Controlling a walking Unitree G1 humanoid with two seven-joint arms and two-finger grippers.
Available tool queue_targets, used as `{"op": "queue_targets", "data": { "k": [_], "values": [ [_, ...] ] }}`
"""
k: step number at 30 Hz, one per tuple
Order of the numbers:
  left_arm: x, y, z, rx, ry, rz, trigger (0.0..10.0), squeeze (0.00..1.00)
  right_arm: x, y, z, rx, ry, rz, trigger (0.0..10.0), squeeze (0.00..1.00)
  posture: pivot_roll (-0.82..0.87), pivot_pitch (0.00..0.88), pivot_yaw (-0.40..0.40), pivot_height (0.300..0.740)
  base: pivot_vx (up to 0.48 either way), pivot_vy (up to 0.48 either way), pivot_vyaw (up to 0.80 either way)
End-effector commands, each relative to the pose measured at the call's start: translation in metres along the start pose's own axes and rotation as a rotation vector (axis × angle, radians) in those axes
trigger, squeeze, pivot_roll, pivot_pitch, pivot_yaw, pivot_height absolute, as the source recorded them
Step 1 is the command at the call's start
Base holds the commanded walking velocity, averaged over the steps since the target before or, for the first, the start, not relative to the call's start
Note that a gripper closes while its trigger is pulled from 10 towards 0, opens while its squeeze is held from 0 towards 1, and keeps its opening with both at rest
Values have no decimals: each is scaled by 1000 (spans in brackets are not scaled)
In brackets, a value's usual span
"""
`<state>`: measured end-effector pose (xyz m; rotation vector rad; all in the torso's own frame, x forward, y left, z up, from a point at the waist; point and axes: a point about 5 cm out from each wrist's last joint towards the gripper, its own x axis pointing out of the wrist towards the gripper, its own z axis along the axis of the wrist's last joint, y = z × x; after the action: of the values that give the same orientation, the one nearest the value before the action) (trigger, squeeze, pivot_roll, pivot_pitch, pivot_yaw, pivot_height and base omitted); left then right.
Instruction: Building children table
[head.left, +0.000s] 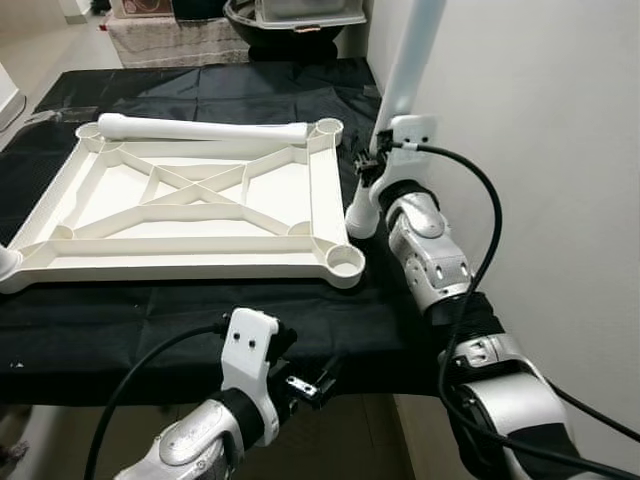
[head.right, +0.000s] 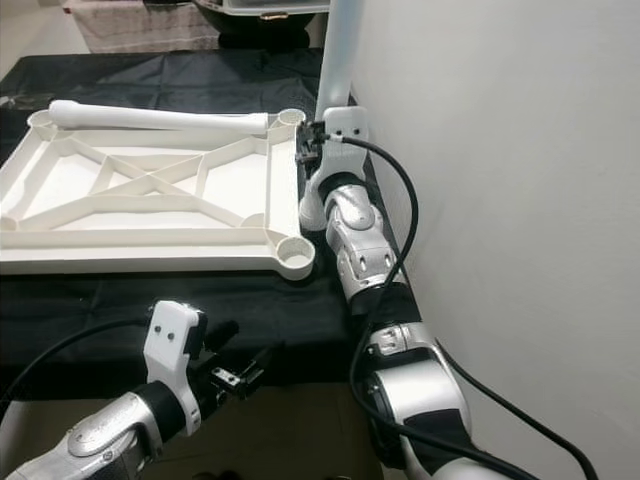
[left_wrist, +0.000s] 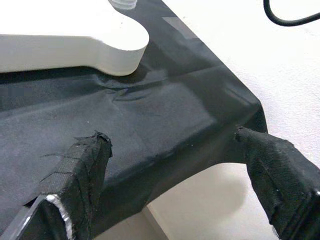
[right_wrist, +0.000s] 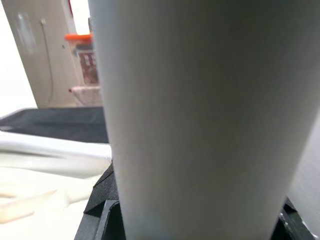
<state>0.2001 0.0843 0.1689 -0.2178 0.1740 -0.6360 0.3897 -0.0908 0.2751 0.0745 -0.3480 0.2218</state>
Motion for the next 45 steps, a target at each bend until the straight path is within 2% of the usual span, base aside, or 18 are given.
{"op": "queue_targets", "data": {
  "k": [1,2,4,8,12,17,19,21,22,24,27,30,32,33,35,38,42,45],
  "values": [
    [0,3,-2,5,6,6,10000,0,-1,19,8,91,-17,71,0,0,166,183,-18,740,0,0,0],
    [1,4,-2,9,2,9,10000,0,-2,24,12,126,-20,88,0,0,163,177,-21,740,0,0,0],
    [1,4,-2,9,2,9,10000,0,-2,24,12,126,-20,88,0,0,163,177,-21,740,0,0,0],
    [3,9,-1,22,-7,19,10000,0,-17,52,17,244,9,200,0,0,158,152,-24,740,0,0,0],
    [3,10,-1,25,-9,20,10000,0,-20,55,16,255,18,214,0,0,159,143,-25,740,0,0,0],
    [6,11,1,32,-20,20,10000,0,-21,50,22,282,-18,240,0,0,162,121,-30,740,0,0,0],
    [8,11,1,35,-22,19,10000,0,-19,44,24,267,-33,276,0,0,159,106,-31,740,0,0,0],
    [9,11,0,37,-28,16,10000,0,-11,19,22,208,-25,356,0,0,162,93,-32,740,0,0,0],
    [9,11,0,37,-28,16,10000,0,-11,19,22,208,-25,356,0,0,162,93,-32,740,0,0,0],
    [9,8,-1,36,-30,11,10000,0,-7,-9,18,126,16,435,0,0,170,96,-32,740,0,0,0],
    [8,7,-2,34,-31,9,10000,0,-9,-19,16,109,44,471,0,0,170,96,-32,740,0,0,0],
    [7,7,-2,33,-30,9,10000,0,-9,-22,16,103,56,476,0,0,170,96,-32,740,0,0,0],
    [3,2,-5,24,-22,7,10000,0,-14,-38,11,108,142,606,0,0,185,128,-32,740,0,0,0],
    [3,2,-5,24,-22,7,10000,0,-14,-38,11,108,142,606,0,0,185,128,-32,740,0,0,0],
    [-1,-1,-6,17,-14,5,10000,0,-16,-50,7,137,191,673,0,0,193,139,-27,740,0,0,0],
    [-2,-3,-6,15,-12,4,10000,0,-17,-52,6,158,197,694,0,0,199,146,-27,740,0,0,0],
    [-9,-5,-7,15,0,6,10000,0,-24,-54,-7,211,267,817,0,0,218,171,-22,740,0,0,0],
    [-10,-5,-7,14,4,8,10000,0,-24,-53,-11,199,284,822,0,0,221,177,-21,740,0,0,0]
  ]
}}
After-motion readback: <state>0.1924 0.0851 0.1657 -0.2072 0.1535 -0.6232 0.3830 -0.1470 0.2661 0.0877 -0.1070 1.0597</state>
